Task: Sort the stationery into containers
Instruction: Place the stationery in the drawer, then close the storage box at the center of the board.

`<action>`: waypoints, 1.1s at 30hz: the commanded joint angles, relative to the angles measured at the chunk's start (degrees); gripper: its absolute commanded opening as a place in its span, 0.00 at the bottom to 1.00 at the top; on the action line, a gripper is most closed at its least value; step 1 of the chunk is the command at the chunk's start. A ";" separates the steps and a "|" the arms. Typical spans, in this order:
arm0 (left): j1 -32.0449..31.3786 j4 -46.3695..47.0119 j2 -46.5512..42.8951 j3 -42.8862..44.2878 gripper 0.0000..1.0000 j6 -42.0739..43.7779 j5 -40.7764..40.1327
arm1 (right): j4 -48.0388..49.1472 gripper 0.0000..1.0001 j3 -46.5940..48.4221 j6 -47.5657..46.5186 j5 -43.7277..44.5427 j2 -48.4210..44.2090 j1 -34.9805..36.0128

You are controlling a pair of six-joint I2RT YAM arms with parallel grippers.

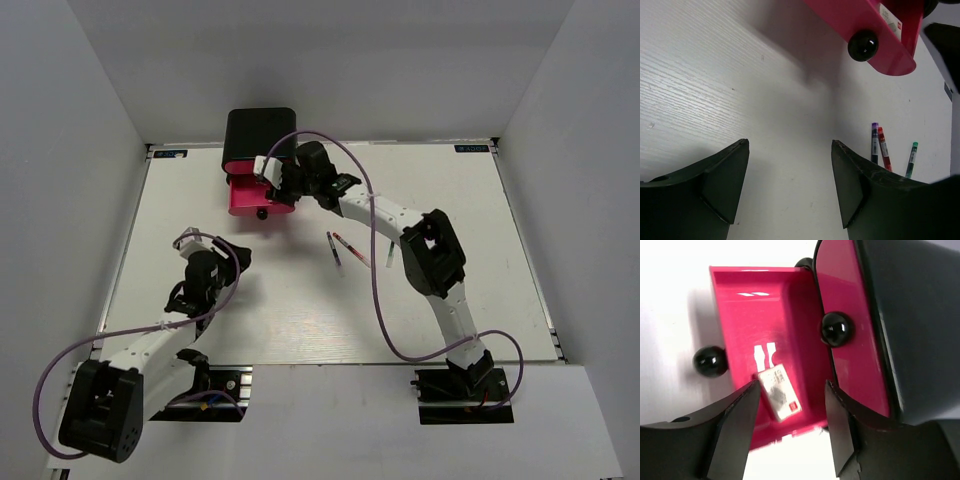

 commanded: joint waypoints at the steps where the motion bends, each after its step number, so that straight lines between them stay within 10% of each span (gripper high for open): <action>1: 0.13 5.43 4.11 2.04 0.76 0.39 1.15 | 7.46 0.60 -3.68 1.96 -0.08 -8.66 -0.66; 5: 0.13 11.40 13.15 6.33 0.61 1.70 3.25 | 7.90 0.50 -10.63 6.16 -1.83 -14.20 -2.32; 8: 0.13 15.36 21.13 10.91 0.45 2.23 3.78 | 6.76 0.00 -14.93 8.98 -3.77 -18.07 -3.99; 14: 0.65 19.32 32.41 19.87 0.34 2.85 3.78 | 6.15 0.00 -27.76 10.48 -5.10 -27.55 -7.43; 23: 0.65 18.09 42.08 31.74 0.61 4.51 3.78 | 5.18 0.00 -39.99 9.87 -5.18 -35.03 -13.40; 33: 0.65 15.81 47.98 40.89 0.70 4.52 2.02 | 4.57 0.00 -42.54 10.13 -5.80 -36.88 -16.39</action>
